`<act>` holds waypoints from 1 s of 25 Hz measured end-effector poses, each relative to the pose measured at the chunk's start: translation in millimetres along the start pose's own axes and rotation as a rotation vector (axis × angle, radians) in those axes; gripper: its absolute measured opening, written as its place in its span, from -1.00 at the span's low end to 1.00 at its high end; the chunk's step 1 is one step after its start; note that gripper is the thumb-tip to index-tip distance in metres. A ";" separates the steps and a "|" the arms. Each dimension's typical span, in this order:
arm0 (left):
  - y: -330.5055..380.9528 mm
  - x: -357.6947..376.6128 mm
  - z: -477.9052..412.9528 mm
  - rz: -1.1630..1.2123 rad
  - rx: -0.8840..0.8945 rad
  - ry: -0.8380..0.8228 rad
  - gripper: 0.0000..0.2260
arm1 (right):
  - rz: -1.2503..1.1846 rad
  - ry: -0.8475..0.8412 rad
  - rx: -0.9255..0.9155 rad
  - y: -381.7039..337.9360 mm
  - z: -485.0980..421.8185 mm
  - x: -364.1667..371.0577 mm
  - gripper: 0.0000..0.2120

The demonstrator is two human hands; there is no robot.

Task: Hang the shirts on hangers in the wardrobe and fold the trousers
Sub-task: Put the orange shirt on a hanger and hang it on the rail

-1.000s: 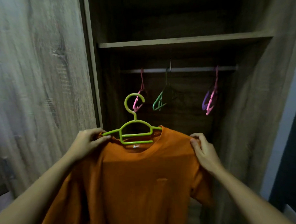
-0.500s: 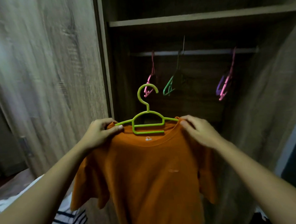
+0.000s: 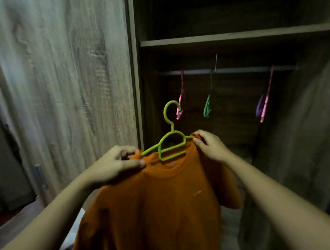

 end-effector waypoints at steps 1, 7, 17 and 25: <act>-1.6 2.0 0.2 -0.001 -0.009 0.086 -0.87 | 0.065 0.001 0.019 -7.5 -7.8 5.4 -0.73; -23.0 31.2 -24.0 -0.086 -0.244 0.451 -0.84 | 0.021 0.144 0.129 -34.4 -21.4 28.4 -0.54; -12.9 -20.1 -106.6 0.037 -0.177 0.620 -0.85 | -0.200 0.291 0.101 -58.1 -89.0 5.5 -0.45; 10.7 -88.0 -233.1 -0.087 -0.145 0.753 -0.84 | -0.401 0.312 0.254 -28.4 -173.1 -29.3 -0.30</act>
Point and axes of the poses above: each hand's wrist, its own z-axis away from the middle knuckle, its own x-axis out of the palm, y = z × x, the point moved 3 cm from there along -z, towards the middle knuckle, and after that the axes turned 12 degrees about -y, right-handed, at the moved point
